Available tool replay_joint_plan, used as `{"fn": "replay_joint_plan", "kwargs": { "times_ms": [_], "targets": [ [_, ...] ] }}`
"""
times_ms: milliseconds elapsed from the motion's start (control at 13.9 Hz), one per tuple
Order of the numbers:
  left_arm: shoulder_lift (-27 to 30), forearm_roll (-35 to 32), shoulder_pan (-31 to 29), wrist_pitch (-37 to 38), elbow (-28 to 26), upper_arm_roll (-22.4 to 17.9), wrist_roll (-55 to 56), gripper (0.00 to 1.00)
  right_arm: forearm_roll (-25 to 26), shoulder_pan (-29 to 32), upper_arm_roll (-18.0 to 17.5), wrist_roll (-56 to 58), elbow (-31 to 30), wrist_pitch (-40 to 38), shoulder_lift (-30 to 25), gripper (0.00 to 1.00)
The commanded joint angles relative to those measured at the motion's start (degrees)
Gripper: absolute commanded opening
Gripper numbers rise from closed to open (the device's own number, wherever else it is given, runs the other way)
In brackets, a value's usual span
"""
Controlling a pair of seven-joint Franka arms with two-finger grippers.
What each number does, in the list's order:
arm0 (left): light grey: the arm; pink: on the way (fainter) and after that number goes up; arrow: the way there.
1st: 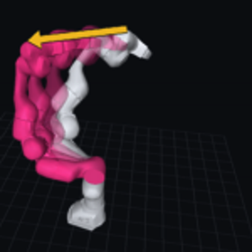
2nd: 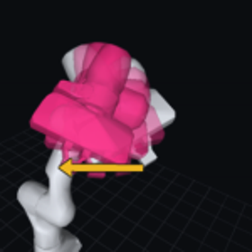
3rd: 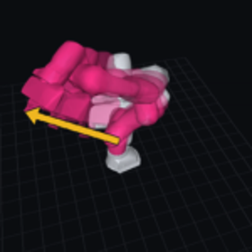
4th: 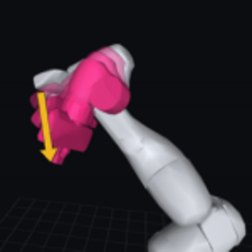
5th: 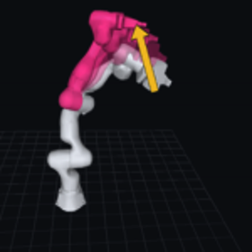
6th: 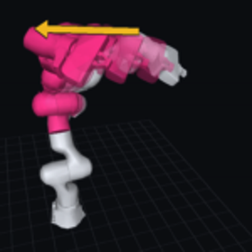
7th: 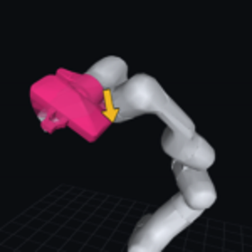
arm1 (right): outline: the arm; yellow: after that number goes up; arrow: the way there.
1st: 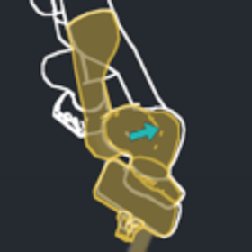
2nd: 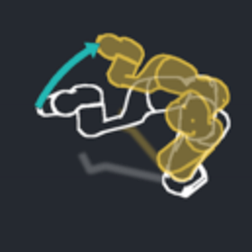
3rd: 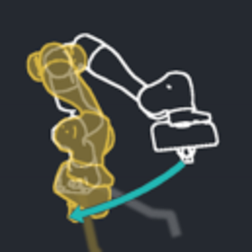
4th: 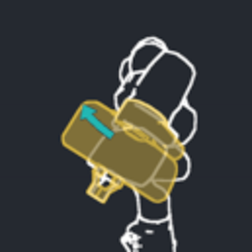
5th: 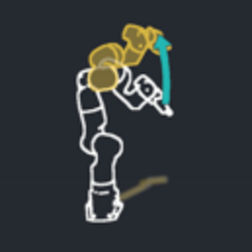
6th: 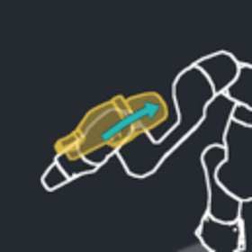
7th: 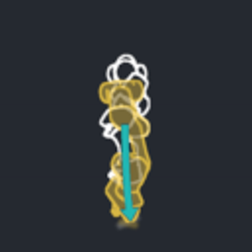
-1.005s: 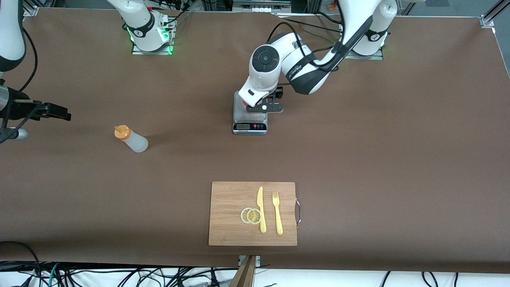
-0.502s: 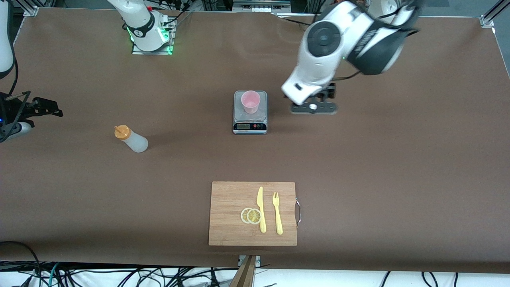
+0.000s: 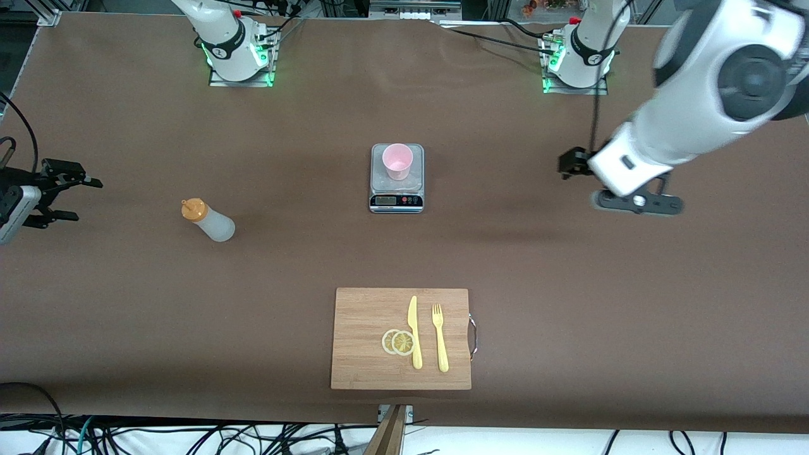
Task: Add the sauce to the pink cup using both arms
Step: 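Release the cup and raise the left gripper back to rest, then reach the right gripper to the white sauce bottle and grasp it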
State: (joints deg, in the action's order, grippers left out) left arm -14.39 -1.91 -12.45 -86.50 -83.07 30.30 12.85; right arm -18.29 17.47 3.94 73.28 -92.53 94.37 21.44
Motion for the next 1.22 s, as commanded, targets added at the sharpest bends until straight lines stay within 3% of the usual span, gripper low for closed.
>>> {"fn": "replay_joint_plan", "kwargs": {
  "times_ms": [0, 215, 359, 502, 718, 1148],
  "targets": [
    [5.0, 2.3, 2.2, 1.2, -0.6, -7.7, -4.3, 1.0, -6.4, 3.3, -0.6, 11.8, -0.2, -1.0, 4.1, 1.0],
    [9.4, 2.4, 8.0, 1.1, -4.7, -19.5, -9.1, 1.0, -12.5, 5.4, -0.6, 24.0, -0.3, -2.3, 8.6, 1.0],
    [12.5, 6.4, 8.4, -2.9, -9.5, -22.6, -9.8, 1.0, -16.5, 6.5, -0.6, 32.3, -0.5, -5.6, 11.8, 1.0],
    [18.4, 6.3, 8.3, -7.0, -15.7, -22.5, -9.5, 1.0, -21.6, 7.1, -0.6, 42.9, -2.1, -7.3, 14.9, 1.0],
    [17.3, 1.9, 8.3, -4.0, -14.2, -20.5, -9.3, 1.0, -25.9, 7.9, -0.7, 53.4, -4.3, -9.7, 17.8, 1.0],
    [16.3, 2.0, 8.3, -3.1, -12.7, -20.4, -9.2, 1.0, -31.5, 7.9, -1.2, 66.2, -5.6, -13.1, 23.2, 1.0]
  ]
}}
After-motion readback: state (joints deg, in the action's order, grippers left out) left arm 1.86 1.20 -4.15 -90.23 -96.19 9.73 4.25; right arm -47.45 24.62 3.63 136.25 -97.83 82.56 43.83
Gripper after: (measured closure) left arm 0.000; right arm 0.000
